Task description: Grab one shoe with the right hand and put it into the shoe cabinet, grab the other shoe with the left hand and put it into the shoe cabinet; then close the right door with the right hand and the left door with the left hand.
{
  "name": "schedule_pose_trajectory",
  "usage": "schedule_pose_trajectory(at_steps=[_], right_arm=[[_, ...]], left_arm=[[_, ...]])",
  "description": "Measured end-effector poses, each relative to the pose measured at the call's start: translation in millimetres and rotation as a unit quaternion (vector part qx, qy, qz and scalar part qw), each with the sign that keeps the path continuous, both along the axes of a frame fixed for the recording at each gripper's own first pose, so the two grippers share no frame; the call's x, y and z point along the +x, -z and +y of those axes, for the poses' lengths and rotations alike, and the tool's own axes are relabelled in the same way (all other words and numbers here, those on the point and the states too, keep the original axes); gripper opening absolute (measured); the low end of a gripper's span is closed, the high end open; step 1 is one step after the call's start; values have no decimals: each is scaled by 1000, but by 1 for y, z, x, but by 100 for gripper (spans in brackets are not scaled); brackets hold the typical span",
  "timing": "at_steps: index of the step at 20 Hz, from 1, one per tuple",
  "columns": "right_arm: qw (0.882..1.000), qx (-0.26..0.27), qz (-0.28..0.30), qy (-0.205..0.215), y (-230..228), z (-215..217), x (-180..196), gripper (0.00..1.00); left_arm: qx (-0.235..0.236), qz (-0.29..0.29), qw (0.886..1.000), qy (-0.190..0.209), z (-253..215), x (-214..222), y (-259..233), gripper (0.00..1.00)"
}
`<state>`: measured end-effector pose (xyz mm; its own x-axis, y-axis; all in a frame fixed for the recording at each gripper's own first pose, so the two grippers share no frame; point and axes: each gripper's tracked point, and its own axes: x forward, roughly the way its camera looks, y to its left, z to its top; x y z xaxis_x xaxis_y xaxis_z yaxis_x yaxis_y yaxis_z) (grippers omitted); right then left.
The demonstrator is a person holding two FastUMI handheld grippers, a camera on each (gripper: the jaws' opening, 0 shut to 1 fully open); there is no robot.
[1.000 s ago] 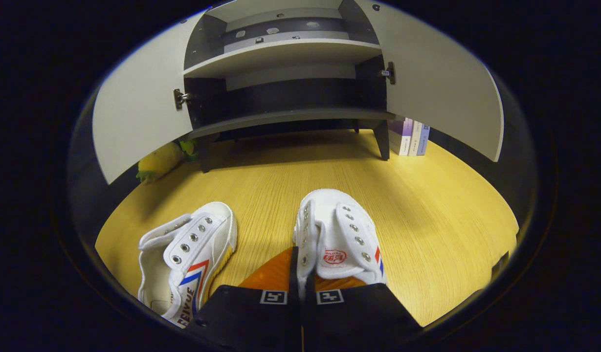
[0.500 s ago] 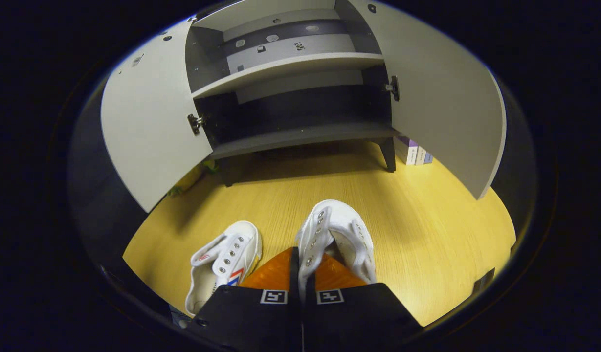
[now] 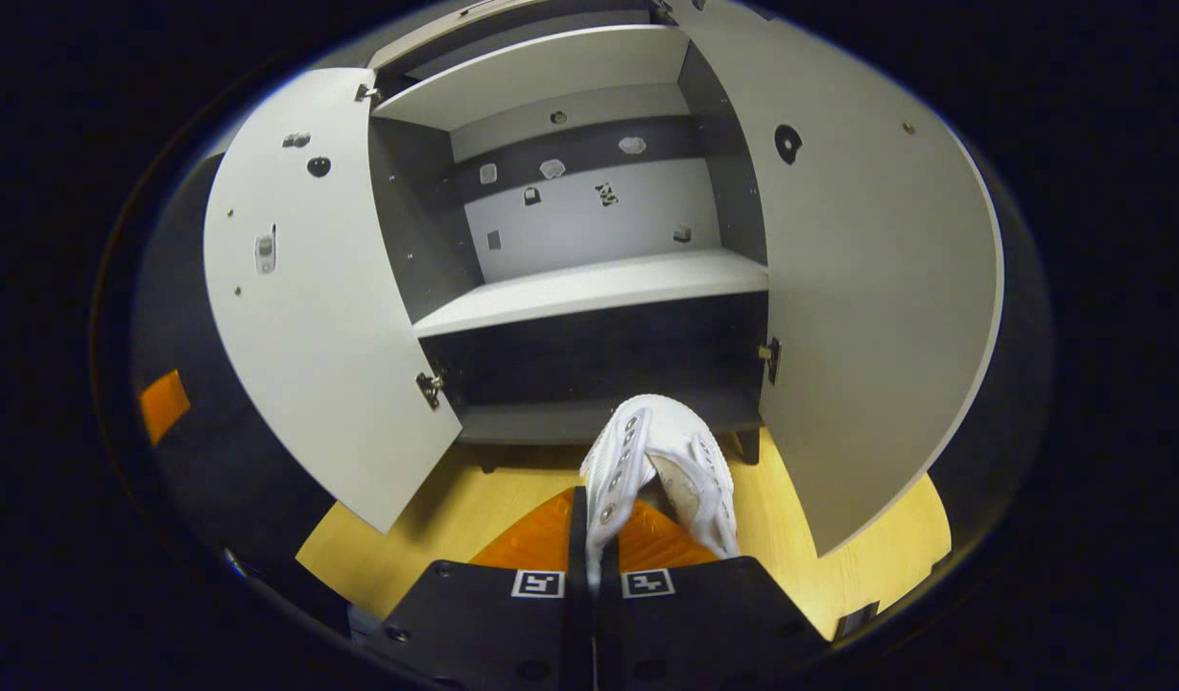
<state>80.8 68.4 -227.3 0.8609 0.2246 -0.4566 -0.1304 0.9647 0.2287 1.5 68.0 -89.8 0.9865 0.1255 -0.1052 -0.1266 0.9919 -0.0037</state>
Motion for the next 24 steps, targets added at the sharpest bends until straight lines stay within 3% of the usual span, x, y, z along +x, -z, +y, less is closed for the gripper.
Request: schedule_pose_trajectory(at_steps=[4, 11, 24], right_arm=[[999, 10, -35, 7, -59, 1, 43, 7], [995, -27, -92, 17, -117, 6, 152, 7], [990, -127, -59, 22, -68, -9, 344, 6]], left_arm=[[4, 0, 1000, 23, -13, 8, 2, 96], [-4, 13, 999, 48, -29, 18, 13, 96], [-12, 17, 998, 65, -48, 40, 16, 96]])
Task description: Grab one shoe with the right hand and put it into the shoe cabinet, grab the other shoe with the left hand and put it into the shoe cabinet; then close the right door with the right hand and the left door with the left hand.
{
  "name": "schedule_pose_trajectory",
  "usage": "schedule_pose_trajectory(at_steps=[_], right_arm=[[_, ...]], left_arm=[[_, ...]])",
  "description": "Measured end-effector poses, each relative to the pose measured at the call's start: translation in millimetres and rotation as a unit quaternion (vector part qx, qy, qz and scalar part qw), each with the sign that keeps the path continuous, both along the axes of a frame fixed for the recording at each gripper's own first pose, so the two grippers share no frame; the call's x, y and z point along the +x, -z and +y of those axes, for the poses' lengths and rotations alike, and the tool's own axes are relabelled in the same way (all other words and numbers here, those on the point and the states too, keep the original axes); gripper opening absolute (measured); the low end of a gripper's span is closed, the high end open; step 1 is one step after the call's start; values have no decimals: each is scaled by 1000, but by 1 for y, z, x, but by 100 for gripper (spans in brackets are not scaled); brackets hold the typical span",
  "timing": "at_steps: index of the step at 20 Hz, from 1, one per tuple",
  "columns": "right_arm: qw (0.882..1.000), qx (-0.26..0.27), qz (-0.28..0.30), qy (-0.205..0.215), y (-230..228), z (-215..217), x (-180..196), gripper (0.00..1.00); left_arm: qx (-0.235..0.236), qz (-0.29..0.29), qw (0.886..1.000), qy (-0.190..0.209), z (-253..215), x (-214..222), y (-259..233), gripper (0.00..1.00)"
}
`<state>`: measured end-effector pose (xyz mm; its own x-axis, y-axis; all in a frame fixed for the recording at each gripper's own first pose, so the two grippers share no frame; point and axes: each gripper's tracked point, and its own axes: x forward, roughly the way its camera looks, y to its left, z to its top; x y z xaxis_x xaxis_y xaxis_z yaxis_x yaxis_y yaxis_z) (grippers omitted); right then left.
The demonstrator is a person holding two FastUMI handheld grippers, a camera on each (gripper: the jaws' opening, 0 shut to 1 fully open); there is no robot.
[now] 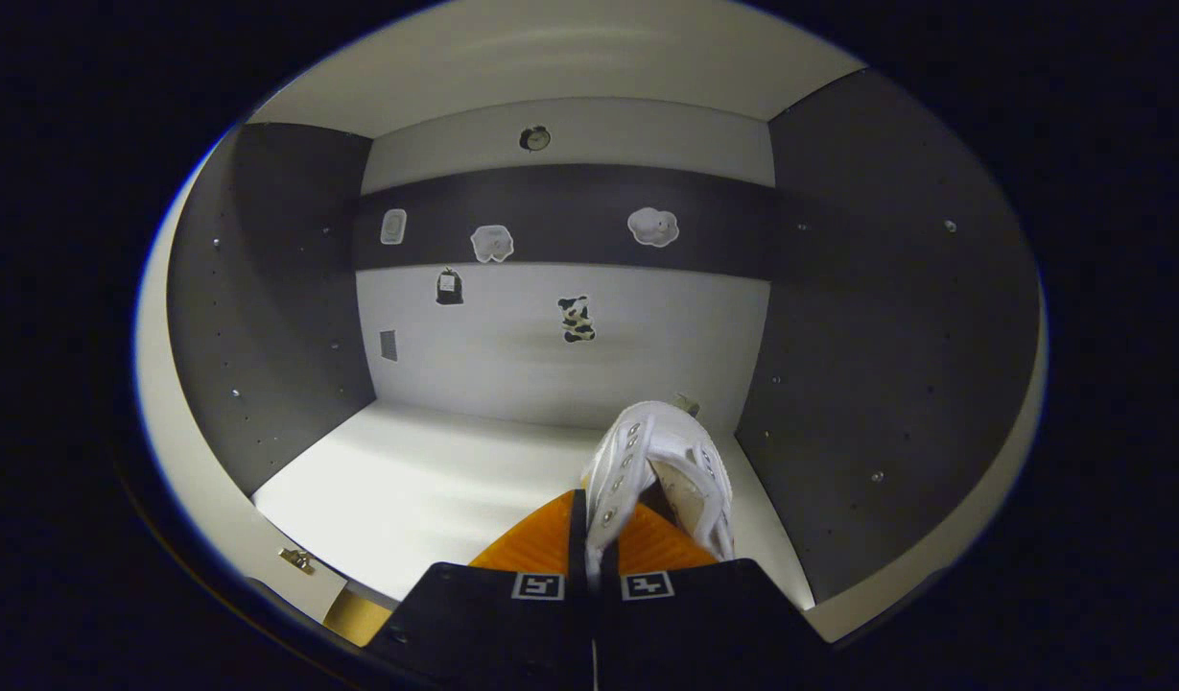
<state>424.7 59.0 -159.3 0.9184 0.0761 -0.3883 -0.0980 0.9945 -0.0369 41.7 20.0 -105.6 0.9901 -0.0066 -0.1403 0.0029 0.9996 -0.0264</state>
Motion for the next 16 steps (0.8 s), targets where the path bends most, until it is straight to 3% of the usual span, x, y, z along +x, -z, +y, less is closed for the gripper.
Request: schedule_pose_trajectory(at_steps=[9, 16], right_arm=[[995, -86, 55, -16, 56, 8, 50, 7], [996, -66, 61, 12, 55, 5, 38, 20]], left_arm=[[-6, 14, 999, -34, 2, 7, 18, 96], [-18, 11, 999, -39, 1, 3, 11, 96]])
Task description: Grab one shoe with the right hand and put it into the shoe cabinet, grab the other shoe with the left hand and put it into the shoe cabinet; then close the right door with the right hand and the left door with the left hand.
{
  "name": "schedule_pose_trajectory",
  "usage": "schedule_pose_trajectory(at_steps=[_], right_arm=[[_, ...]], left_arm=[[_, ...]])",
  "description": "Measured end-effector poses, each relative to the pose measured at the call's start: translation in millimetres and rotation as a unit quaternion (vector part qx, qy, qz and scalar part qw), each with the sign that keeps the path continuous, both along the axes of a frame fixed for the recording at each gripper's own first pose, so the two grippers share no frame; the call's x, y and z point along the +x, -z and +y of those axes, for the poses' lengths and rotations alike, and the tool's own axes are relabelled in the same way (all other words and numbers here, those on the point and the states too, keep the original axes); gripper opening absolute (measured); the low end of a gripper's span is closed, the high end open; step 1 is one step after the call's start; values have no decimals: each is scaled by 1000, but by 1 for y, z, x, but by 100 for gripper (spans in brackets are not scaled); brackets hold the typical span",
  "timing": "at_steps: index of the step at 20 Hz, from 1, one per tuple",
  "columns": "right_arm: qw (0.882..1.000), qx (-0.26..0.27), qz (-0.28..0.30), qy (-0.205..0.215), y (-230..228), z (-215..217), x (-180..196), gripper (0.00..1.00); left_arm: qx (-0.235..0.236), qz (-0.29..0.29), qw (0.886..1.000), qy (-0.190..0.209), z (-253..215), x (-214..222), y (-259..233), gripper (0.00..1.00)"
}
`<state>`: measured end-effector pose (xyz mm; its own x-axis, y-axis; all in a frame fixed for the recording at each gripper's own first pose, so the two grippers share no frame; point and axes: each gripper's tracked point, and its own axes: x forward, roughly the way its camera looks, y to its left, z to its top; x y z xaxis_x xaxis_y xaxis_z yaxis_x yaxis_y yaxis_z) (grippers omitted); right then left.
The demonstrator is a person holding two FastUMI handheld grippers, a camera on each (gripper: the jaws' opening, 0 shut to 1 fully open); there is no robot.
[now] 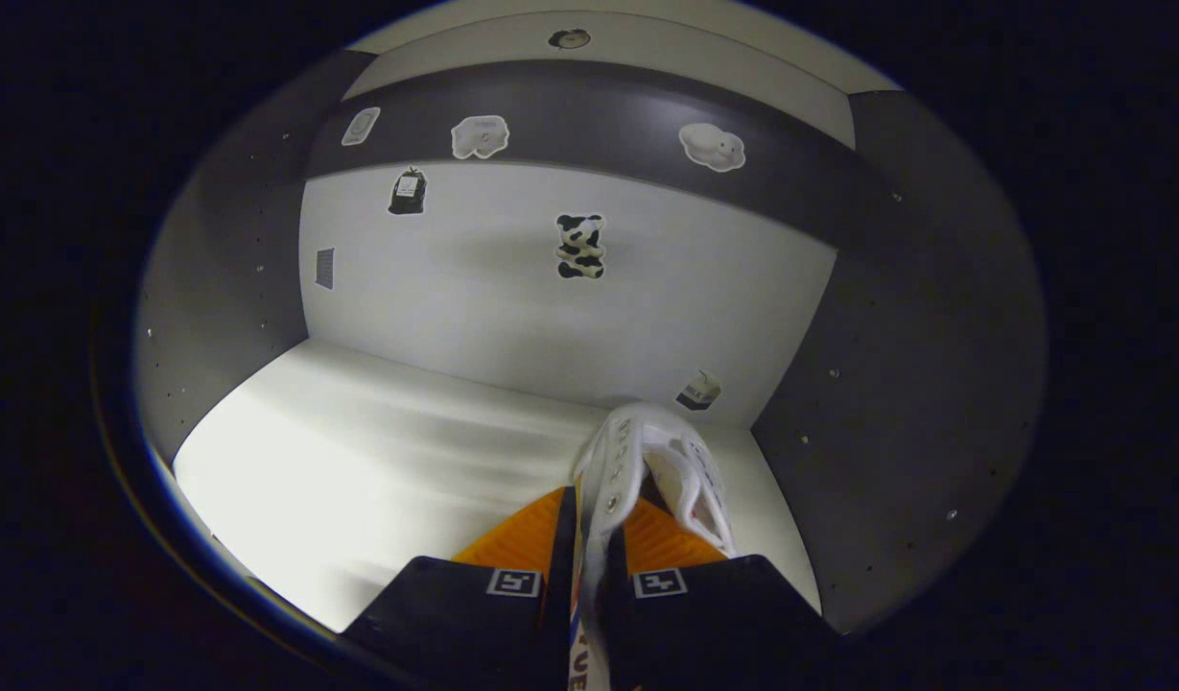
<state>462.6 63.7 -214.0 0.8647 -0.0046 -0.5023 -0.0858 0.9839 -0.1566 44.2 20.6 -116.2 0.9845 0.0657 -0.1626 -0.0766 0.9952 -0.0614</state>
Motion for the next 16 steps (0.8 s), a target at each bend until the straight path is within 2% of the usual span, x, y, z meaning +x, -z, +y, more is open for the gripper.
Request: schedule_pose_trajectory(at_steps=[2, 3, 4, 5, 6, 9, 12, 16], right_arm=[[1000, 27, 3, -1, -6, 7, -10, 35], [999, 40, 2, -2, -10, 9, -16, 55], [999, 51, -7, -2, -19, 12, -21, 64], [998, 57, -21, 0, -28, 13, -27, 78], [997, 66, -37, -2, -40, 14, -35, 82], [991, 98, -87, 0, -75, 12, -67, 100], [984, 114, -135, 0, -112, 4, -117, 100], [972, 122, -200, -23, -171, -3, -197, 99]], left_arm=[[-4, -2, 1000, 2, 0, -3, -3, 96], [-4, -3, 1000, 3, -1, -5, -3, 96], [-3, -4, 1000, 3, 0, -7, -6, 96], [-2, -6, 1000, 4, 0, -10, -8, 96], [-1, -9, 1000, 4, 0, -12, -11, 96], [3, -13, 1000, 8, 2, -23, -18, 96], [8, -19, 1000, 9, 9, -36, -24, 96], [4, -16, 1000, 16, 16, -51, -10, 96]])
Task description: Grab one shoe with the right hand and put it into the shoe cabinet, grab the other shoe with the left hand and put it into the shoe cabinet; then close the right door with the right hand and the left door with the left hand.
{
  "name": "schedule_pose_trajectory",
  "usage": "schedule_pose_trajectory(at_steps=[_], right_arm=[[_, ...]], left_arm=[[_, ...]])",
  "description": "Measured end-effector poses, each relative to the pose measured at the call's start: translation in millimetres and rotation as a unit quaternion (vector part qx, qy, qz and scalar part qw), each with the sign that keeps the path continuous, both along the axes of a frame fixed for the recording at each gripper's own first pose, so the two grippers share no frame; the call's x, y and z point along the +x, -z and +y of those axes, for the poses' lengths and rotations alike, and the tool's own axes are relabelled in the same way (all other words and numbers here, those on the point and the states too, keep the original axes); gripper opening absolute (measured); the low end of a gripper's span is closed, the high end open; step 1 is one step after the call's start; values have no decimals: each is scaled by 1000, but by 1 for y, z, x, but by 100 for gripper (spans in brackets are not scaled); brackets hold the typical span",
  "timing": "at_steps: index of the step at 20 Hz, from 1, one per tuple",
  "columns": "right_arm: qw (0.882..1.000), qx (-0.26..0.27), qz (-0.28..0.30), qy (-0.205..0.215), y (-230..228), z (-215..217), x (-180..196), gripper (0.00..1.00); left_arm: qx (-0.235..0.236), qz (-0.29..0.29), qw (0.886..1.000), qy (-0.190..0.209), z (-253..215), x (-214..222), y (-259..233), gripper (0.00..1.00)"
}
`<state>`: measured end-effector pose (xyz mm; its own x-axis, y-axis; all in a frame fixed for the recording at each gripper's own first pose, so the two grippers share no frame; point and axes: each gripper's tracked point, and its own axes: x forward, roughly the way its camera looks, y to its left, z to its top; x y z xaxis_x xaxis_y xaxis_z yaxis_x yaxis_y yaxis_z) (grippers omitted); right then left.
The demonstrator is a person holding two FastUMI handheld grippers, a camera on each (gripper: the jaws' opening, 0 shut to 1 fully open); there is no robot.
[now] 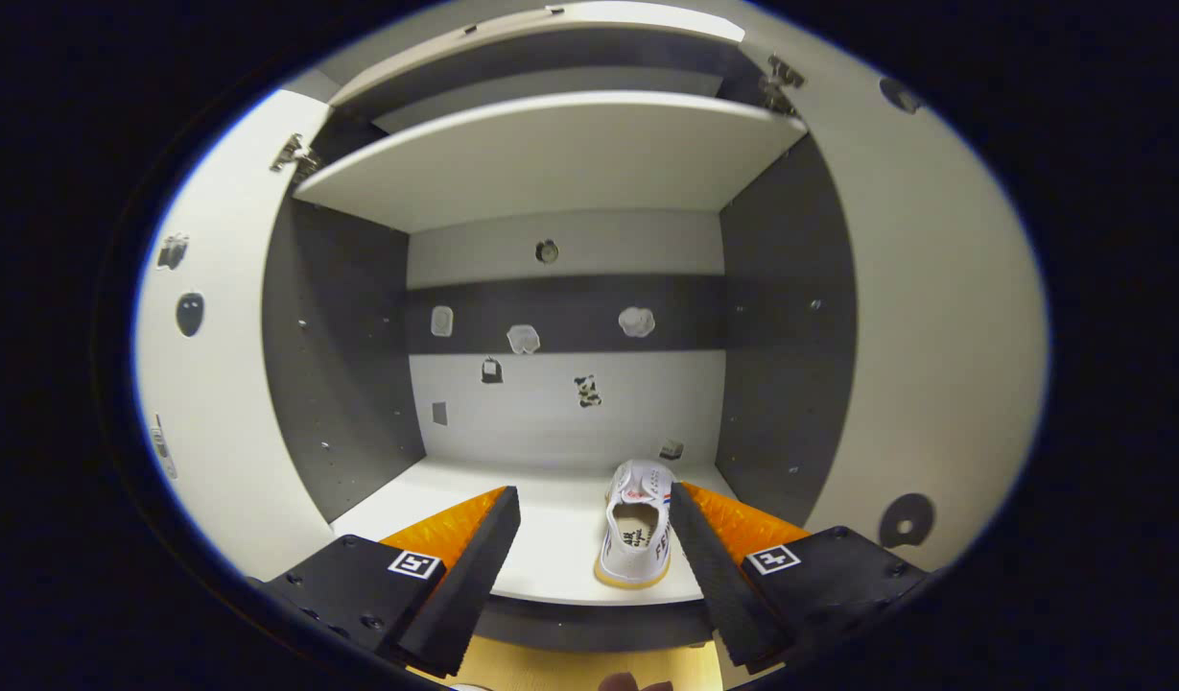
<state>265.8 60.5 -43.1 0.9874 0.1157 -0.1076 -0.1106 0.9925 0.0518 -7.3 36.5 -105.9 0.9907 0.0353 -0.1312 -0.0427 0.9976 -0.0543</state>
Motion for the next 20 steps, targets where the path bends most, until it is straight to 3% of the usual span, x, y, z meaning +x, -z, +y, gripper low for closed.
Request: schedule_pose_trajectory(at_steps=[4, 9, 14, 20], right_arm=[[1000, 13, -25, -5, -34, -9, -82, 99], [999, 31, -26, -4, -46, -27, -163, 99], [998, 24, -47, 22, -58, -53, -202, 99], [998, -3, -50, 46, -64, -79, -226, 99]], left_arm=[[4, 7, 1000, 29, -3, -12, 39, 96], [41, 71, 994, 79, -13, -28, 153, 96], [36, 164, 981, 100, -16, -40, 258, 94], [21, 210, 971, 111, -27, -23, 322, 81]])
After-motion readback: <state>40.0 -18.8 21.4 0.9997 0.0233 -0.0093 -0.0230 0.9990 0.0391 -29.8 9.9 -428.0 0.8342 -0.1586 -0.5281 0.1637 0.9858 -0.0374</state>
